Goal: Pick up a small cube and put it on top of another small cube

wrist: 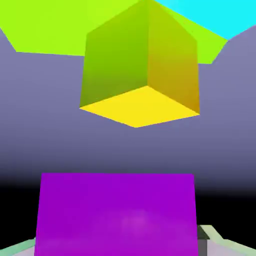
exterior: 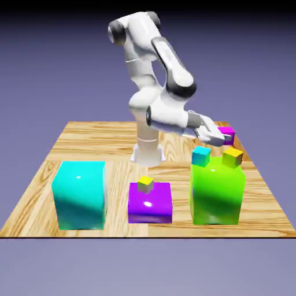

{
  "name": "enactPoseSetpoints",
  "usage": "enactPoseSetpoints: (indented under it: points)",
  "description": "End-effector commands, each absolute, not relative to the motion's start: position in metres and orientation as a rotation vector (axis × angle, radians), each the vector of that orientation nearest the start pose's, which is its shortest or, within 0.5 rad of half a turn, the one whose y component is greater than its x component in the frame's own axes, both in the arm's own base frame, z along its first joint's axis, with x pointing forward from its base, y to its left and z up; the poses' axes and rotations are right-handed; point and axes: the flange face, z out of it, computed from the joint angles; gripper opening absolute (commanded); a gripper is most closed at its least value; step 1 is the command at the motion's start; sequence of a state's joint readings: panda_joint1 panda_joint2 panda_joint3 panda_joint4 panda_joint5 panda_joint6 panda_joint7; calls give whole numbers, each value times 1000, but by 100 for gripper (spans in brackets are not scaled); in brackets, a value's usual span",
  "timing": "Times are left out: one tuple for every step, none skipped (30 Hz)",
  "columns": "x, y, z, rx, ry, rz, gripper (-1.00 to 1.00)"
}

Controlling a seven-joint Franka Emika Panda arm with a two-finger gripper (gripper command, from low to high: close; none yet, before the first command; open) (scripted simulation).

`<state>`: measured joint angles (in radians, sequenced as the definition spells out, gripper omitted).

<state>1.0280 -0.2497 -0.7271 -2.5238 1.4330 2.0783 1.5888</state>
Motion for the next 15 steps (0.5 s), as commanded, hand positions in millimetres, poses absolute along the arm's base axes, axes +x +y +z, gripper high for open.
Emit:
enactPoseSetpoints:
  points:
    - [408, 183, 366, -932, 1985, 1516, -100]
    - [408, 185, 365, -934, 1985, 1513, -100]
    - [408, 187, 364, -936, 1986, 1510, -100]
    - [408, 188, 363, -937, 1987, 1508, -100]
    - [408, 190, 362, -938, 1988, 1507, -100]
    - [407, 192, 360, -939, 1989, 1507, -100]
    - [407, 194, 359, -939, 1991, 1508, -100]
    - [407, 196, 356, -938, 1992, 1509, -100]
    - [407, 198, 354, -938, 1994, 1511, -100]
    - [407, 199, 352, -936, 1995, 1514, -100]
    - [407, 201, 349, -934, 1997, 1517, -100]
    - [407, 203, 346, -932, 1998, 1521, -100]
    - [407, 205, 344, -929, 1999, 1526, -100]
    - [407, 207, 341, -926, 2000, 1532, -100]
    - [407, 208, 337, -922, 2001, 1538, -100]
